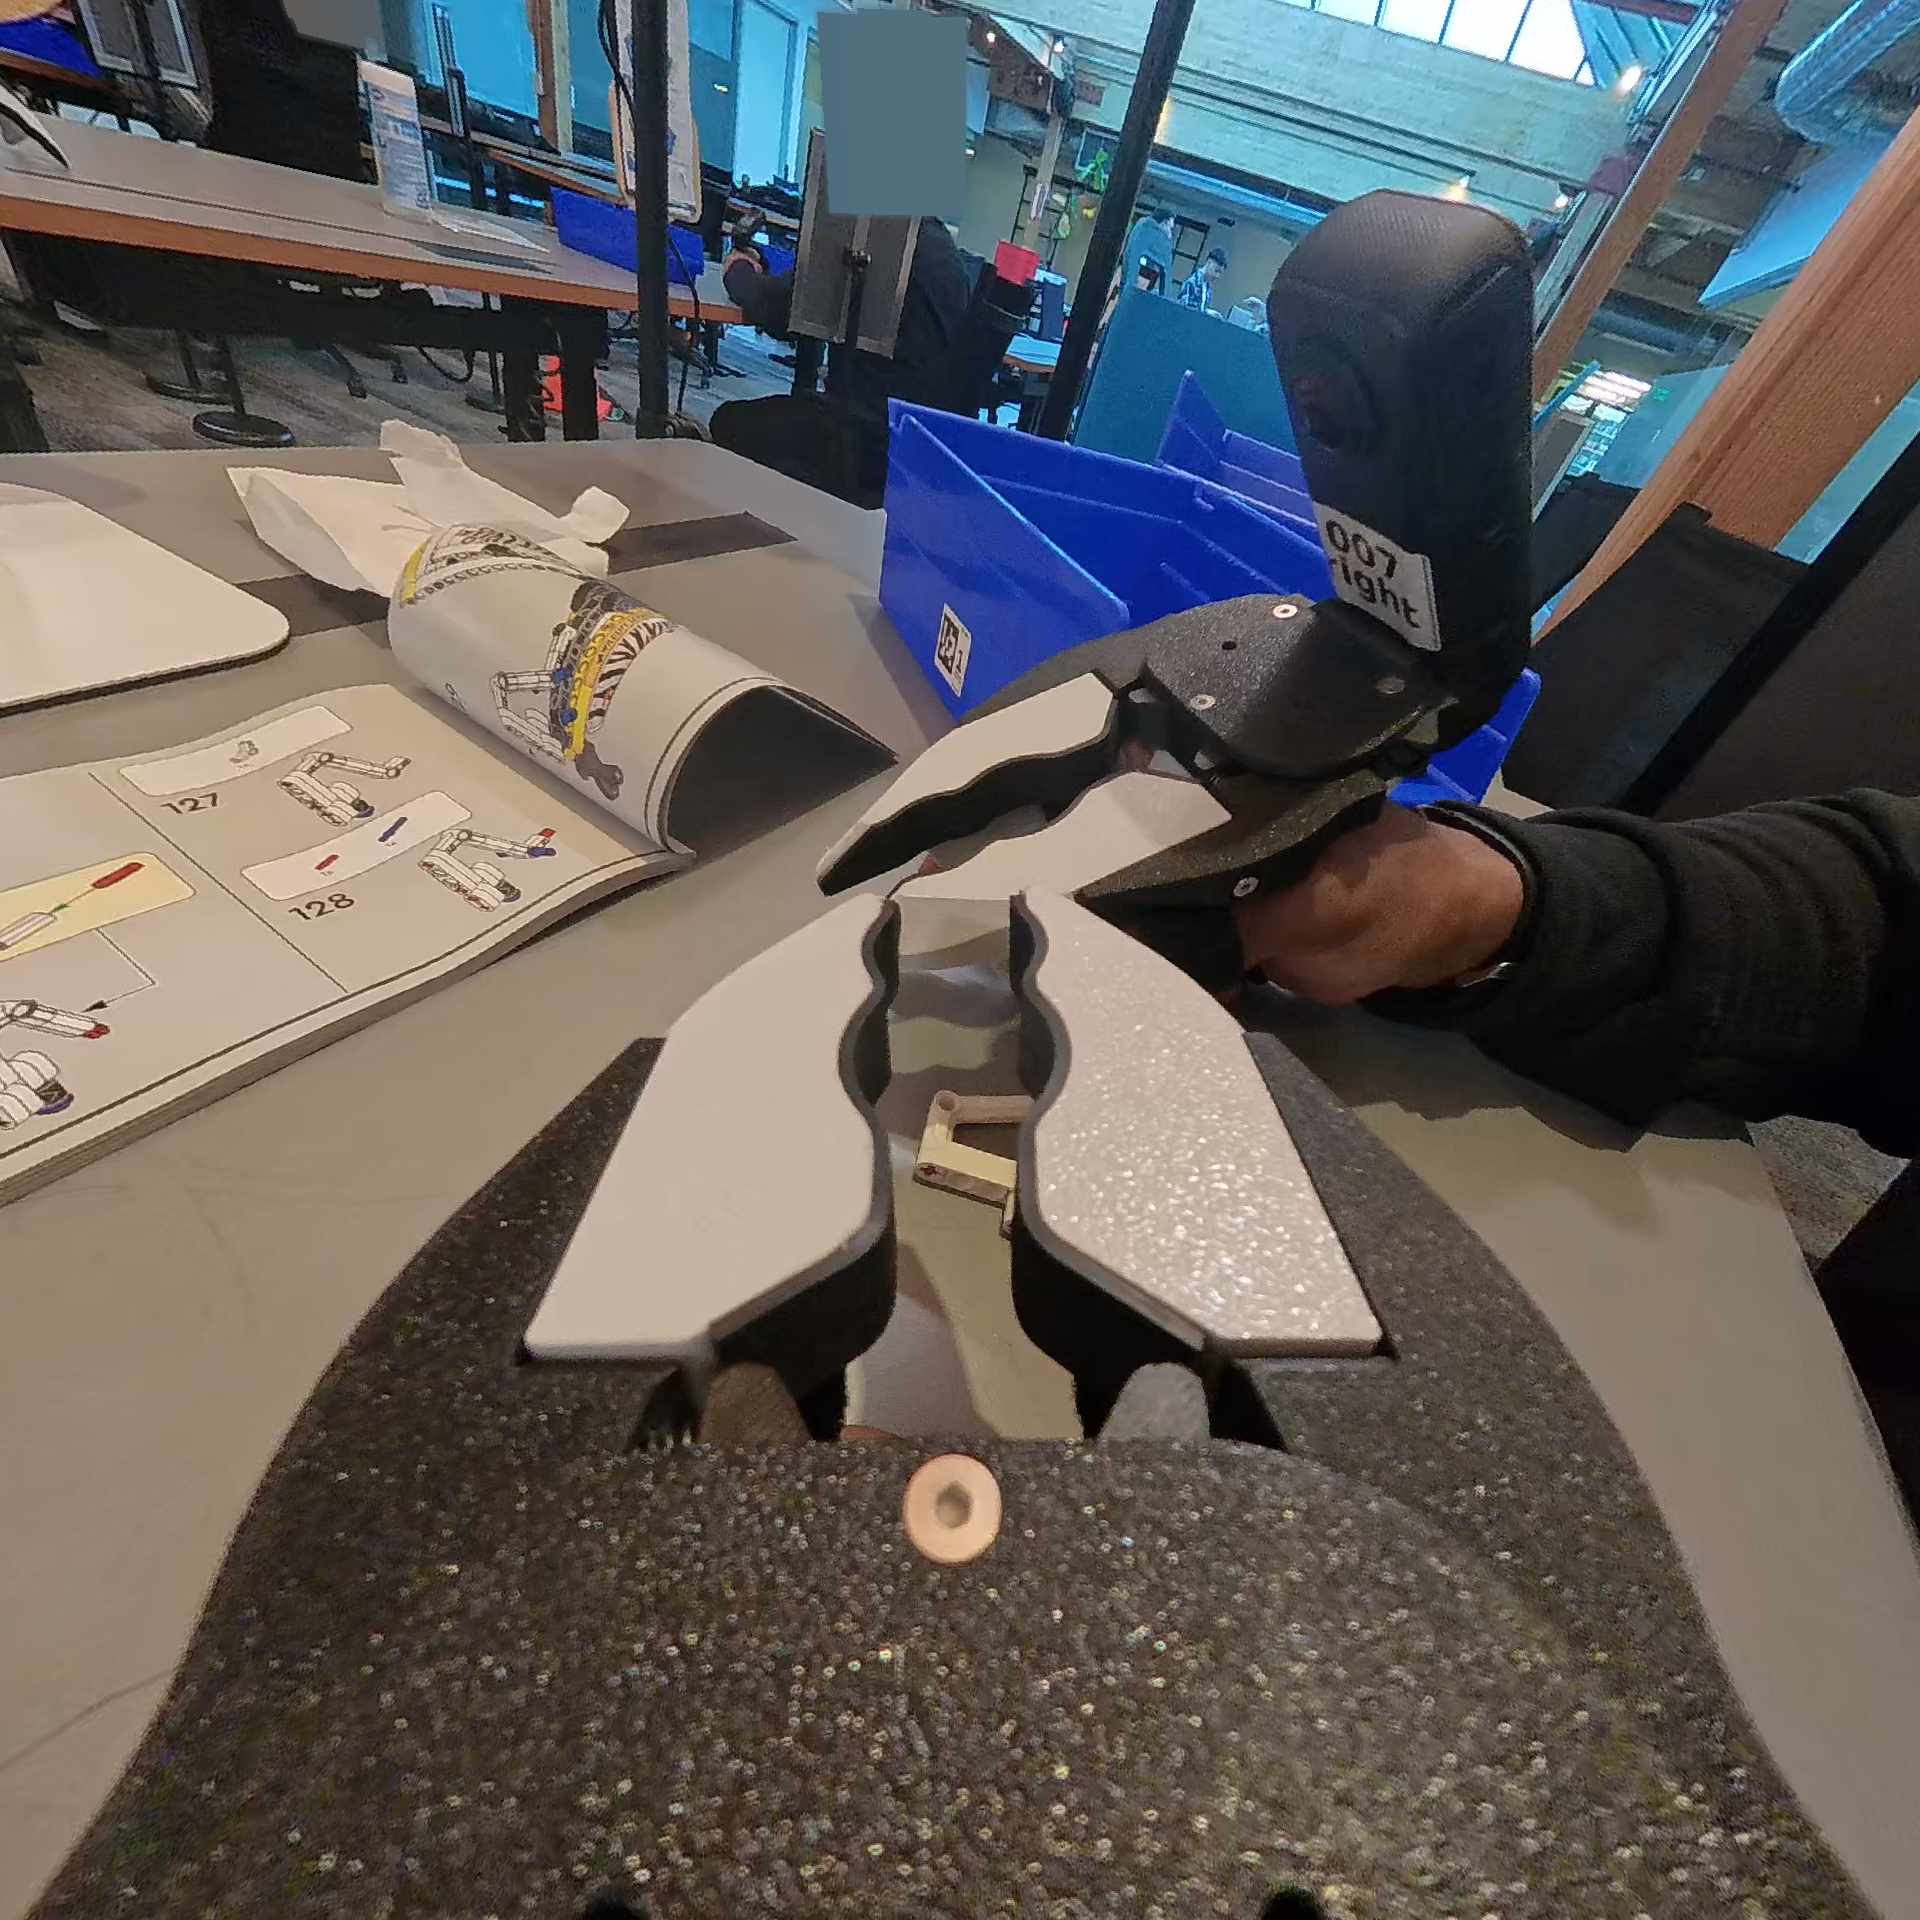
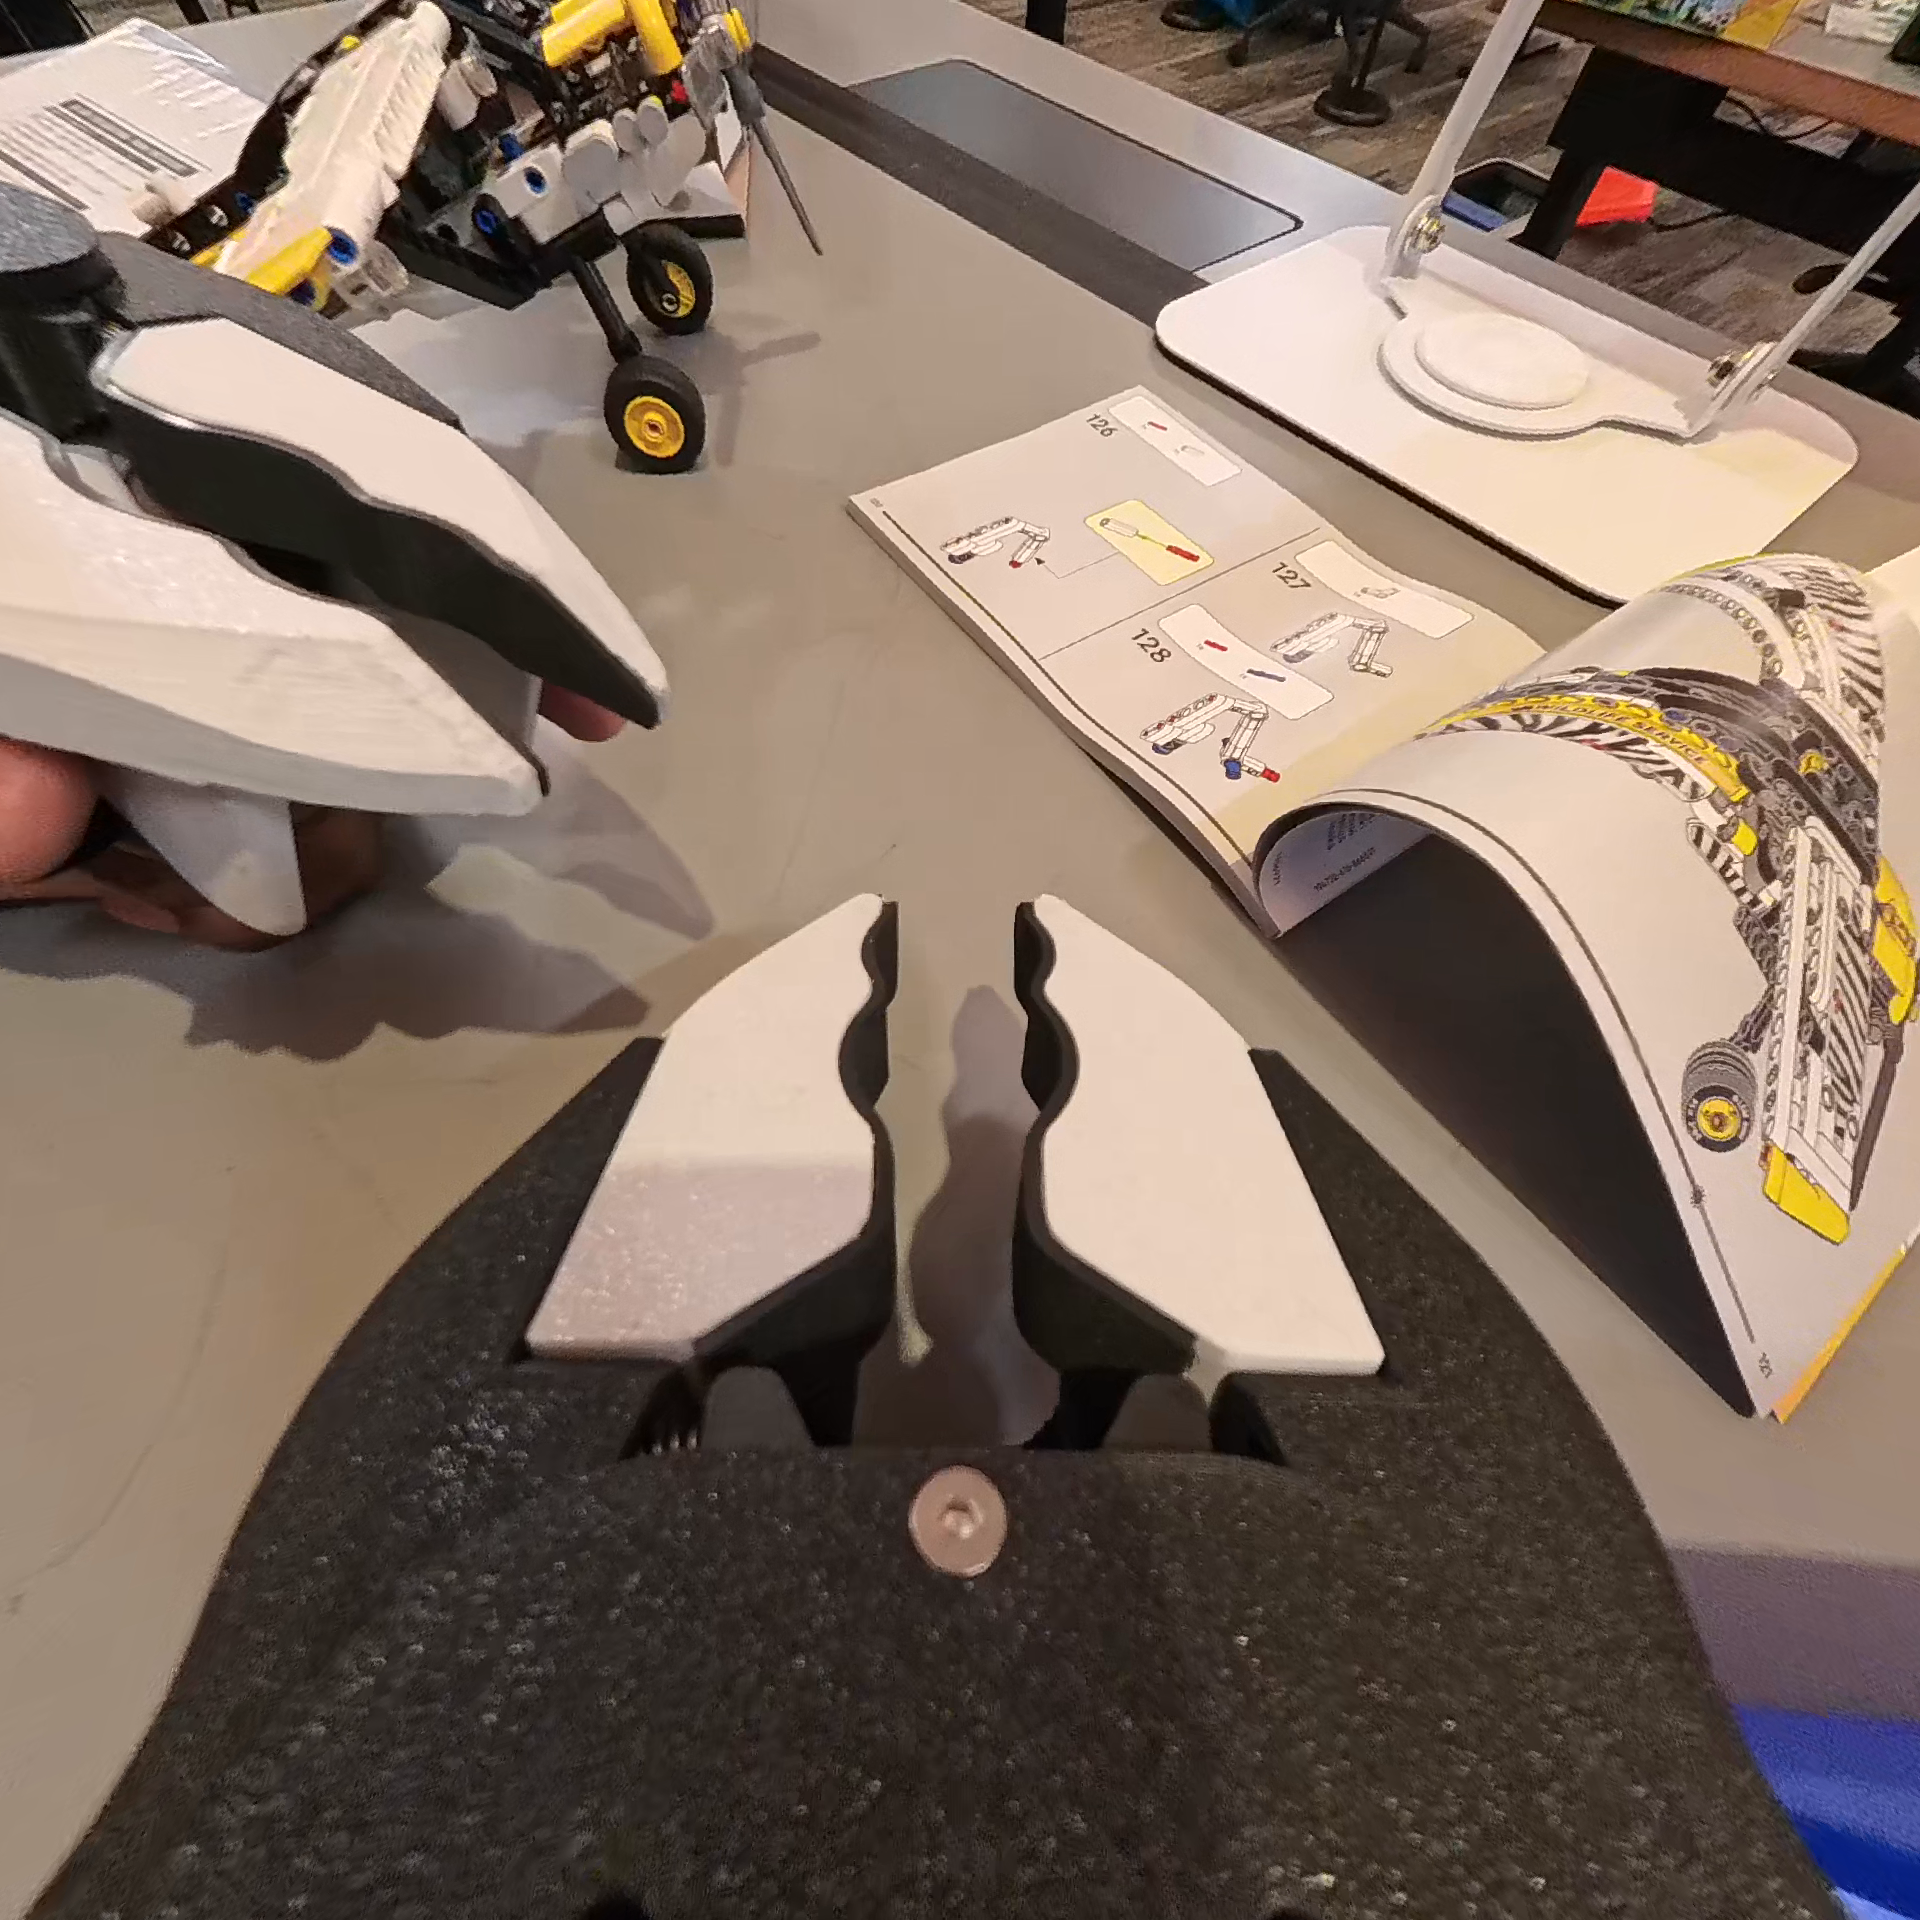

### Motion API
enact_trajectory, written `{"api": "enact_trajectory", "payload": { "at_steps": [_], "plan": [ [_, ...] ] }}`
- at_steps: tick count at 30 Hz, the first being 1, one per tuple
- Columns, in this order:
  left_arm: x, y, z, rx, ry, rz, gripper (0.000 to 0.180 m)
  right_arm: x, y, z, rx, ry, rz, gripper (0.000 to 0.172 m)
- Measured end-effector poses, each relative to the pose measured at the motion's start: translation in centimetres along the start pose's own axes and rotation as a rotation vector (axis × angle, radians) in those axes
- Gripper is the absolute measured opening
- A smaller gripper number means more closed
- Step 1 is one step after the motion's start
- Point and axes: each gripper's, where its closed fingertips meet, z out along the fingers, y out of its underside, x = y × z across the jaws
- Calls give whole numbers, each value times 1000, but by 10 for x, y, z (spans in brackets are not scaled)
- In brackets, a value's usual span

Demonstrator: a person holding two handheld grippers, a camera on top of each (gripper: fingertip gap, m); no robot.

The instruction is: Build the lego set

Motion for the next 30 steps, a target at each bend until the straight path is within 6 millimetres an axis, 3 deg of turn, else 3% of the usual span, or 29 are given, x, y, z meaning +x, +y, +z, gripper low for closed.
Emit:
{"api": "enact_trajectory", "payload": {
  "at_steps": [30],
  "plan": [
    [1,1,0,-9,5,1,20,0,2,0,-12,-4,2,21]
  ]
}}
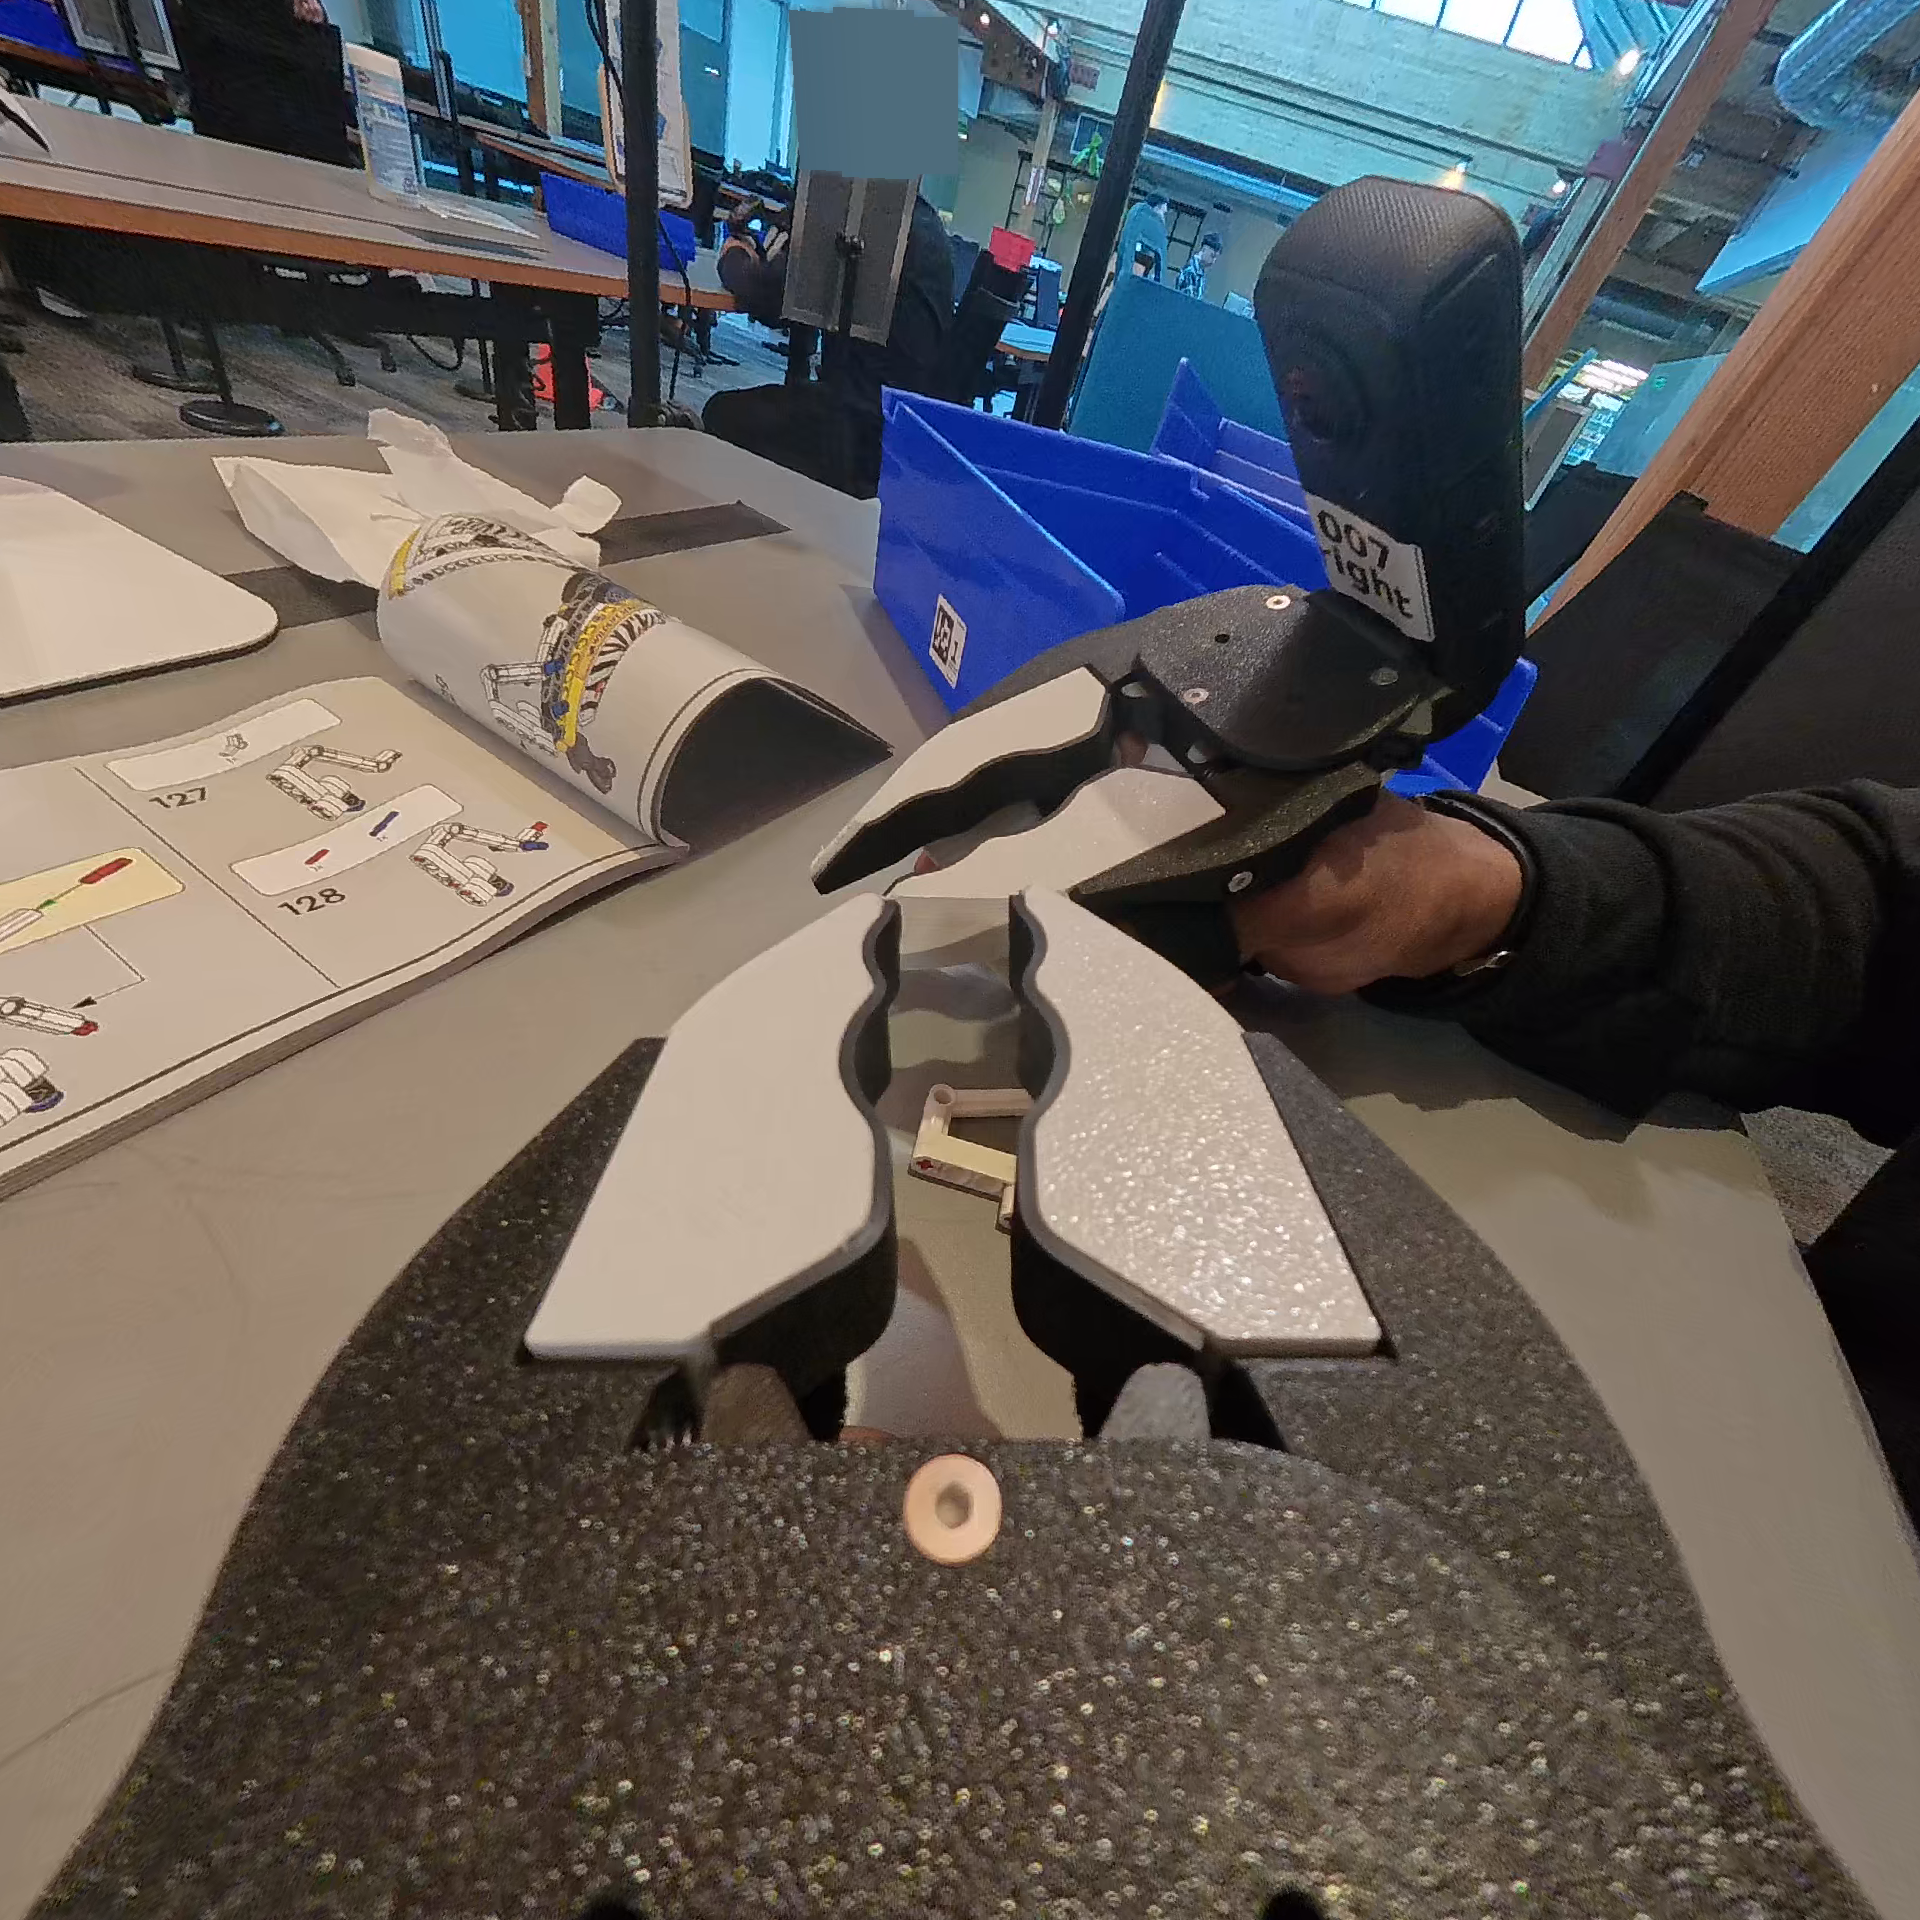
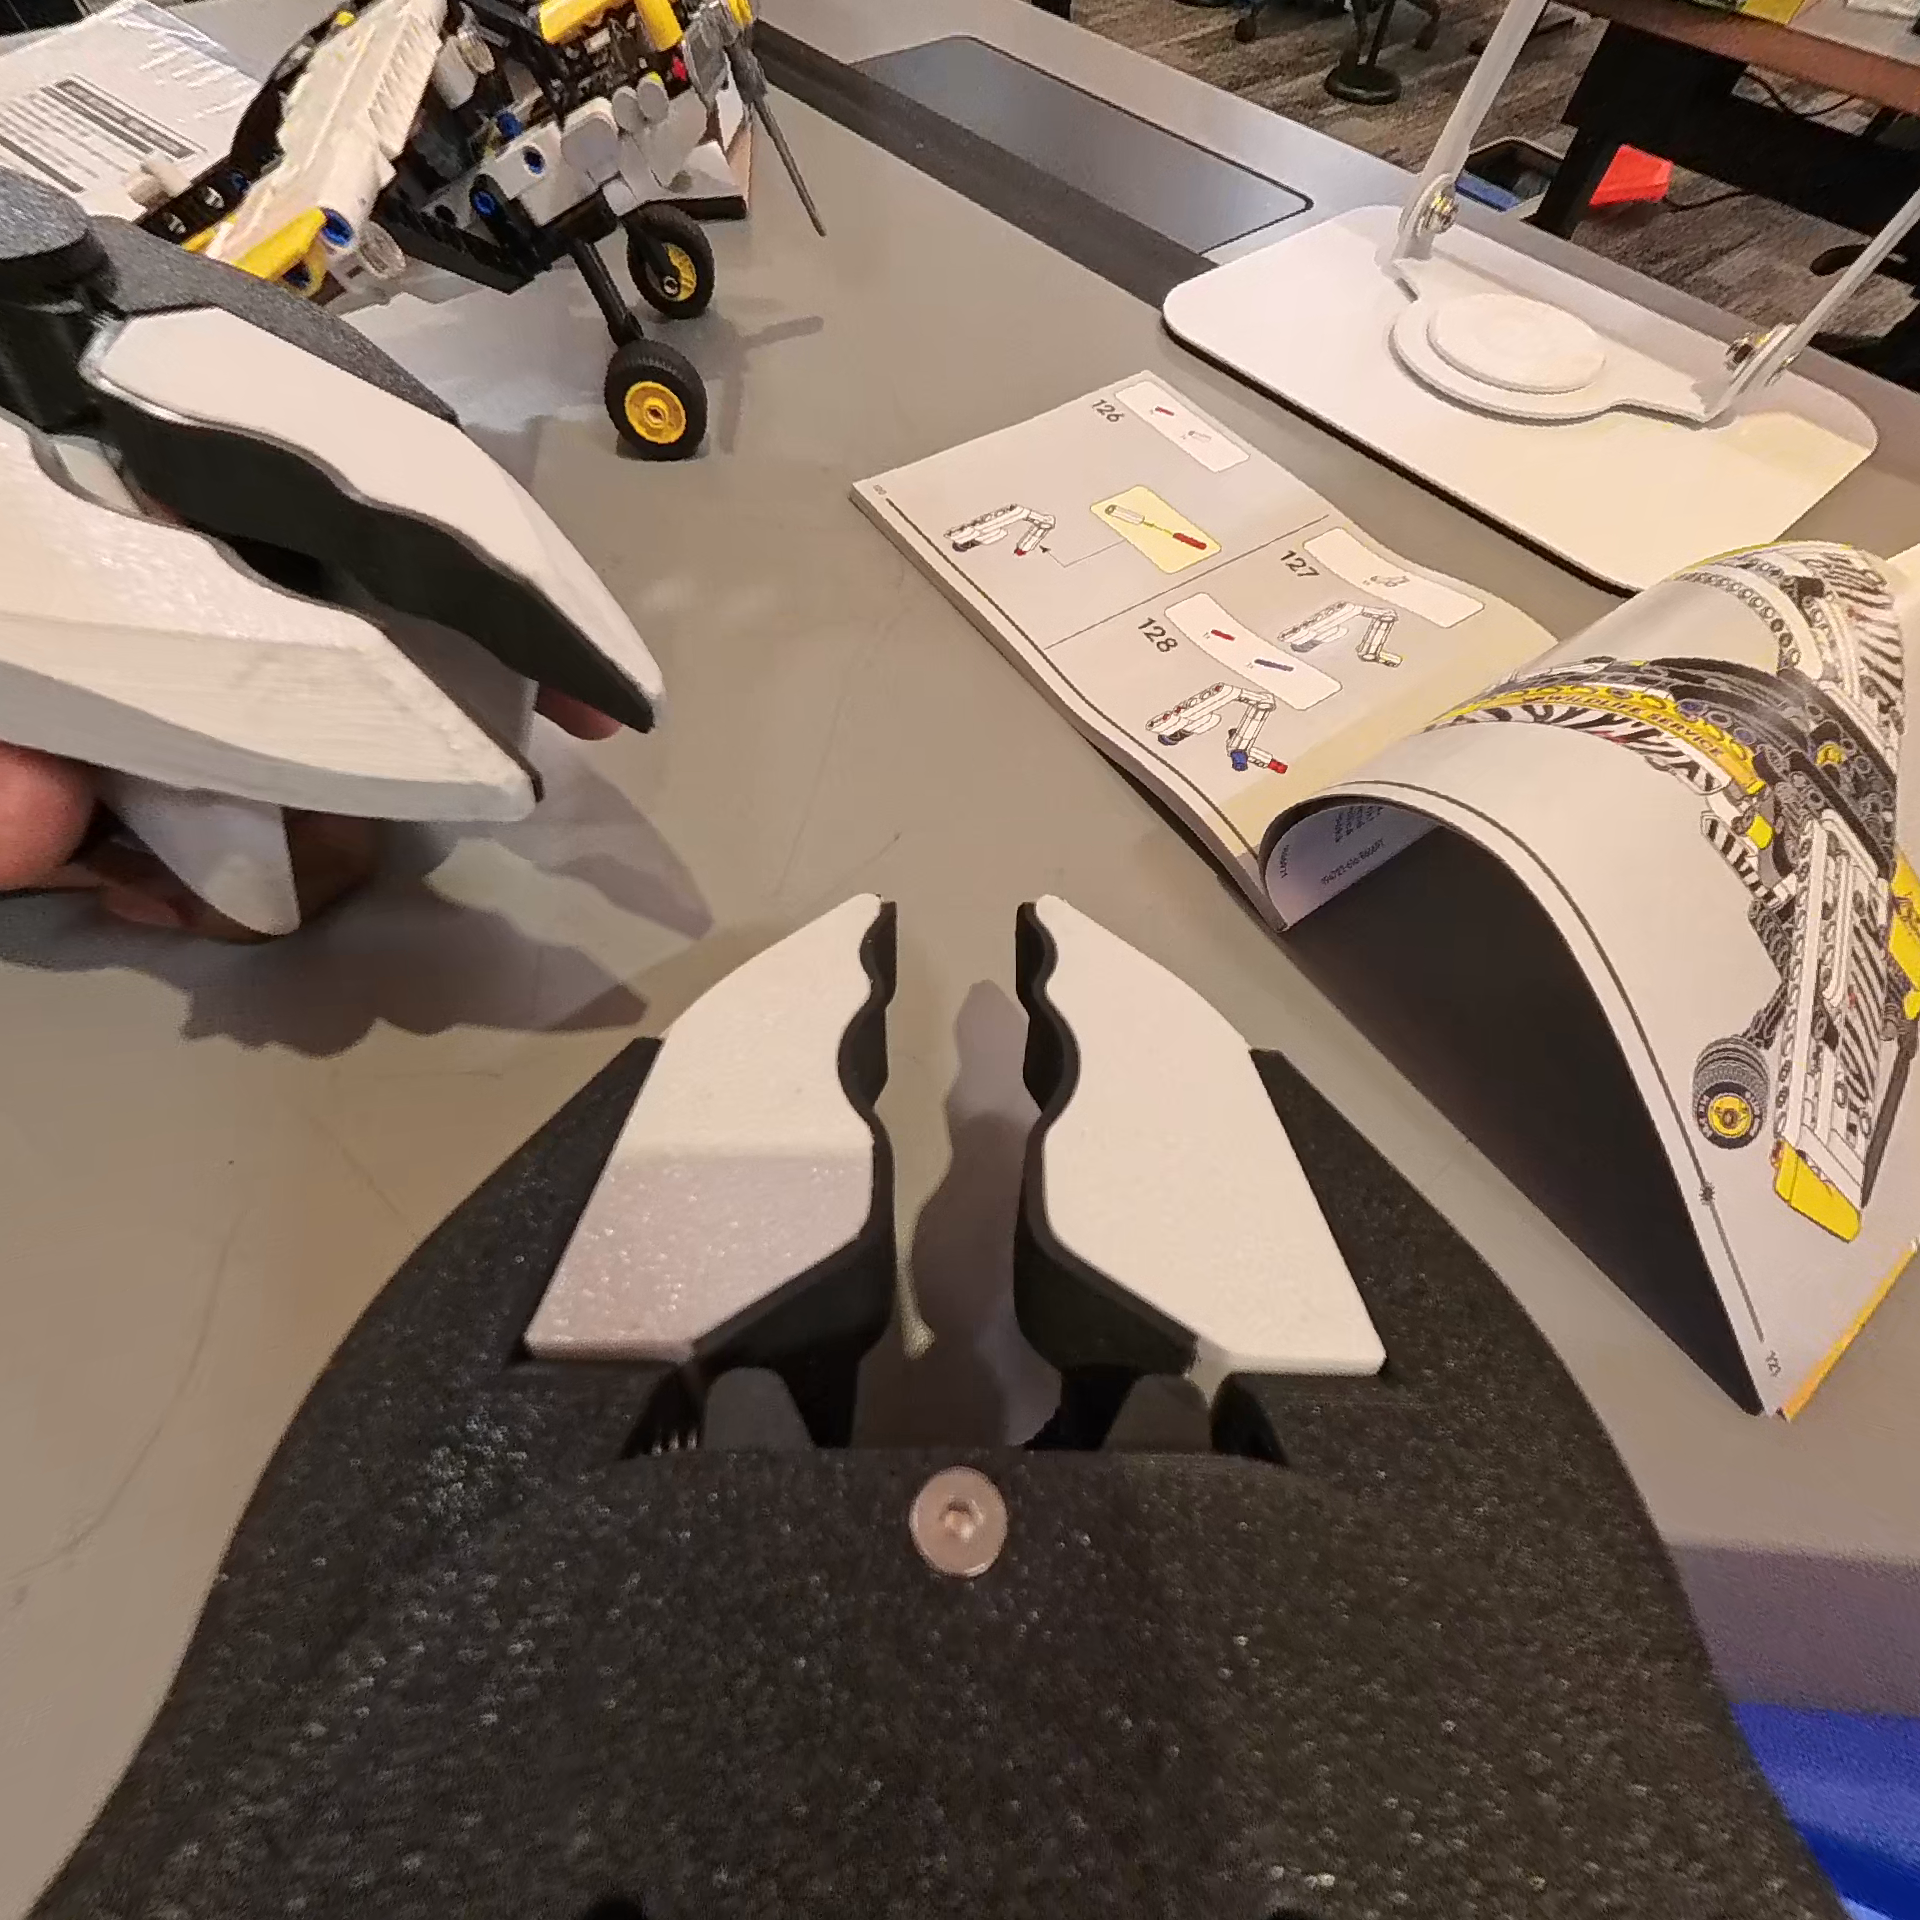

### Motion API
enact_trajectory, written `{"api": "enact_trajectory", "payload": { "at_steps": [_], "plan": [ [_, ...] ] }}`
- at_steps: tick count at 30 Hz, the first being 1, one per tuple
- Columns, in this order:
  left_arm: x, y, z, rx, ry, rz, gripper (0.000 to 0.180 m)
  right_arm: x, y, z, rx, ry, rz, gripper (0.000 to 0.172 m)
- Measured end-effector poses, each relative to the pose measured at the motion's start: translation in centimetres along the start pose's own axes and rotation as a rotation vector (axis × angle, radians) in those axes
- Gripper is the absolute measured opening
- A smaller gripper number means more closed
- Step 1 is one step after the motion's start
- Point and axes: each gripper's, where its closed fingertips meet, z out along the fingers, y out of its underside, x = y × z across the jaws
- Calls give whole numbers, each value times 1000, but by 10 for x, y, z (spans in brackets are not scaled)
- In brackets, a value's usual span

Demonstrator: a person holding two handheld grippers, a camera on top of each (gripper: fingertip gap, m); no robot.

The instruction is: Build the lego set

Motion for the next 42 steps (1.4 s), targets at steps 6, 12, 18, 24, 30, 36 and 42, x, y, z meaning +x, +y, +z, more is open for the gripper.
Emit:
{"api": "enact_trajectory", "payload": {
  "at_steps": [6,12,18,24,30,36,42],
  "plan": [
    [0,0,0,-1,0,-1,20,0,0,0,0,-1,2,21],
    [0,0,0,-2,1,-2,20,0,1,0,-4,-2,-1,21],
    [0,0,0,-3,3,0,20,-2,3,2,-22,-3,-10,21],
    [0,1,1,-10,-3,1,20,-9,2,1,-11,-13,-54,22],
    [-1,2,2,-20,-14,13,20,-41,-20,-20,44,-115,-96,22],
    [-2,2,2,-22,-29,20,20,-27,-28,-77,11,-95,-156,22],
    [-2,4,4,-34,-28,18,20,83,-11,-194,-267,137,-271,20]
  ]
}}
